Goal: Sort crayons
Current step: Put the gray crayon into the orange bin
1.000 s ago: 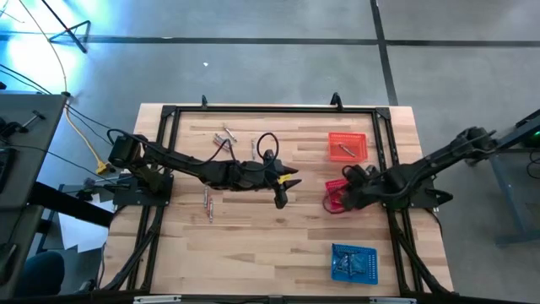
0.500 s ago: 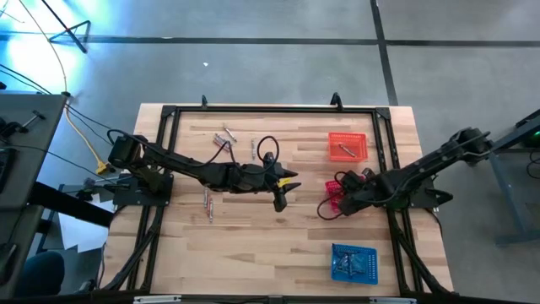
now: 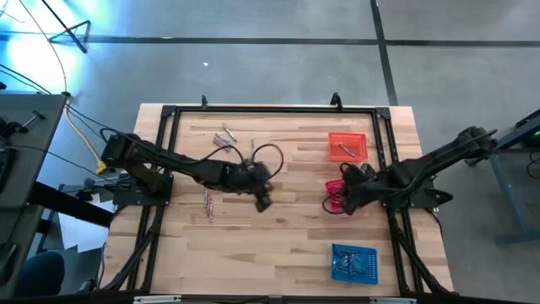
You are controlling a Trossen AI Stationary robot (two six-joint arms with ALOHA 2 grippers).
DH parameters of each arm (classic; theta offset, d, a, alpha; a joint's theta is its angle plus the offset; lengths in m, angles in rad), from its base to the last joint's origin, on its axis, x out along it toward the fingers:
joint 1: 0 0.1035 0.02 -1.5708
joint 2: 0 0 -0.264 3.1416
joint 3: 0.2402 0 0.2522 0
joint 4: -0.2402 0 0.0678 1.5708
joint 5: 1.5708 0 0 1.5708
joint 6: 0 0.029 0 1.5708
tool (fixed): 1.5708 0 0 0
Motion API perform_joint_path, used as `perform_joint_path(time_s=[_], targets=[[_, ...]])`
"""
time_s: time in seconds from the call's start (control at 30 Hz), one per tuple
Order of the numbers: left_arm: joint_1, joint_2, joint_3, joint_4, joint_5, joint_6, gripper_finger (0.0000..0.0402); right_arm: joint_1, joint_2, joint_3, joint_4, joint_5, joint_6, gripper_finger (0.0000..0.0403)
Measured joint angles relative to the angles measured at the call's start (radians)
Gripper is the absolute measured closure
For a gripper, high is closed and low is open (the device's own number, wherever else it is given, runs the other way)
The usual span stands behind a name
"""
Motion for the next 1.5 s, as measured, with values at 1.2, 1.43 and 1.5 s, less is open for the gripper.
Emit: perform_joint_path(time_s=[1.2,1.43,1.5], targets=[[-0.293,-0.006,-0.186,-0.537,0.223,-1.015,0.0259,0.021,0.003,0.172,0.061,0.137,-0.261,0.0256],[-0.293,-0.006,-0.186,-0.540,0.189,-1.083,0.0259,0.022,0.003,0.172,0.061,0.136,-0.262,0.0256],[-0.293,-0.005,-0.186,-0.539,0.186,-1.084,0.0259,0.023,0.003,0.172,0.061,0.137,-0.268,0.0256]])
